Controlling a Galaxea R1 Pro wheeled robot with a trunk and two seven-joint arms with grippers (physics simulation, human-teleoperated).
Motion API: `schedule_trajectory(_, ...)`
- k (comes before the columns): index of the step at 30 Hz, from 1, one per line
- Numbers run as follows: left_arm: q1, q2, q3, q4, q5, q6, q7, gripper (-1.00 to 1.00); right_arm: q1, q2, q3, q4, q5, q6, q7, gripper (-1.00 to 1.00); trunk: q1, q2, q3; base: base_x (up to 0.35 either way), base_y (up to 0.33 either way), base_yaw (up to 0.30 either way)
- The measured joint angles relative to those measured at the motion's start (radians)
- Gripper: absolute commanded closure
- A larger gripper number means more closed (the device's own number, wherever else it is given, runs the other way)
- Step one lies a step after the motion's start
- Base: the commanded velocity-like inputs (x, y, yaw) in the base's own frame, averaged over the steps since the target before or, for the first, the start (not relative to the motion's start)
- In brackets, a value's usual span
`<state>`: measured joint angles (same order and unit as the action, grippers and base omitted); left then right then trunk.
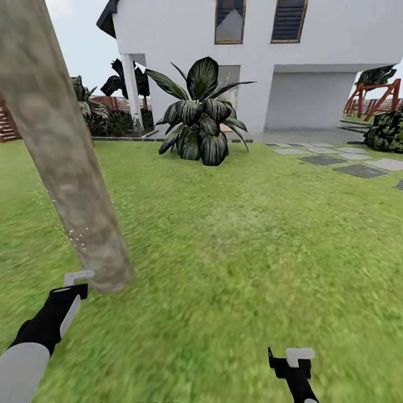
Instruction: In the garden, pick up the pesticide atomizer on the floor and spray pesticide onto both trees until each tree trunk is fully covered.
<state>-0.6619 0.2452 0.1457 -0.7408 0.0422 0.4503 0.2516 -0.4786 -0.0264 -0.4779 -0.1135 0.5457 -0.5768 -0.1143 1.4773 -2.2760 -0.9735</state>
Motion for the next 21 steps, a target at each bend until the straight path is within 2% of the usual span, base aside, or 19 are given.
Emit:
schedule_trajectory(10,0.001,-0.001,0.000,0.007,0.004,-0.001,0.000,1.00,0.000,-0.001,0.000,0.000,-0.001,0.000,0.000,-1.00,0.000,0.000,0.000,0.083,-0.271,0.278)
schedule_trajectory(13,0.001,-0.001,-0.001,0.008,0.011,-0.001,-0.001,1.00,0.000,0.001,0.001,0.002,0.000,0.000,0.001,-1.00,0.000,0.000,0.000,0.032,-0.074,0.272)
schedule_trajectory(16,-0.001,-0.010,0.000,-0.004,0.012,-0.001,-0.004,1.00,0.000,0.017,0.002,0.004,0.002,0.000,0.002,-1.00,0.000,0.000,0.000,0.004,-0.010,0.104)
schedule_trajectory(19,-0.005,-0.011,0.000,-0.073,0.010,0.002,-0.015,1.00,0.000,0.022,0.001,0.003,0.003,0.000,0.002,-1.00,0.000,0.000,0.000,0.001,-0.001,0.016)
schedule_trajectory(21,-0.009,-0.004,0.005,-0.091,0.010,0.005,-0.016,1.00,0.000,0.021,0.001,0.002,0.003,0.000,0.002,-1.00,0.000,0.000,0.000,0.000,0.000,0.003)
